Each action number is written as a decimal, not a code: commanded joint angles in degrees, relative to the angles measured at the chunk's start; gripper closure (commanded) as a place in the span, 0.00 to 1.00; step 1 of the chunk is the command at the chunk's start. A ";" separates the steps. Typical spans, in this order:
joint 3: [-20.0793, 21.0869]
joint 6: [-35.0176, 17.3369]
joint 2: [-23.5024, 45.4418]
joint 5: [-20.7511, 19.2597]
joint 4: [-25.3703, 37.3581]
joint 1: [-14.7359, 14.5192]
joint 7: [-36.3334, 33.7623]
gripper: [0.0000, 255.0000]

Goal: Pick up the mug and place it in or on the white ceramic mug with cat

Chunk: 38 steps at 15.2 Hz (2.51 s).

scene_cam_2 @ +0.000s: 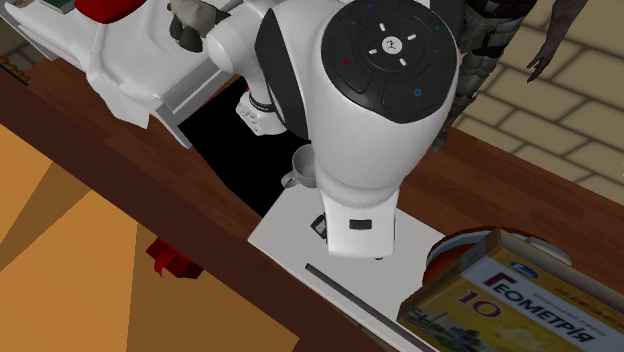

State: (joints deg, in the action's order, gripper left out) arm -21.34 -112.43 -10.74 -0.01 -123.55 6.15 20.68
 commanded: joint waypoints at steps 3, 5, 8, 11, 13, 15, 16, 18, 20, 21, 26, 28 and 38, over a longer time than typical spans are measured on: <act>0.22 3.13 -0.68 -0.21 2.50 -0.05 -0.39 1.00; 0.31 4.67 -0.94 -0.29 3.79 -0.07 -0.53 1.00; 0.43 6.97 -1.23 -0.36 5.83 -0.11 -0.72 1.00; 0.89 7.93 -6.07 -1.96 2.20 0.37 -1.51 1.00; 1.42 8.88 -10.85 -3.39 -1.44 1.05 -2.18 1.00; 2.00 10.15 -15.60 -4.64 -4.80 1.90 -2.71 1.00; 2.30 10.91 -17.97 -5.20 -6.38 2.36 -2.92 1.00; 2.88 12.66 -22.71 -6.22 -9.32 3.34 -3.25 1.00; 3.44 14.73 -27.45 -7.09 -11.97 4.39 -3.43 1.00; 3.70 15.88 -29.81 -7.48 -13.19 4.92 -3.47 1.00; 3.45 13.73 -31.62 -8.12 -17.16 5.56 -3.40 1.00; 3.20 12.22 -31.65 -8.33 -18.71 5.67 -3.36 1.00; 1.77 4.33 -30.92 -9.45 -25.88 6.15 -3.11 1.00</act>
State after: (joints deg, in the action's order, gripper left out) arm -19.37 -107.32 -41.75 -9.32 -148.80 12.22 17.47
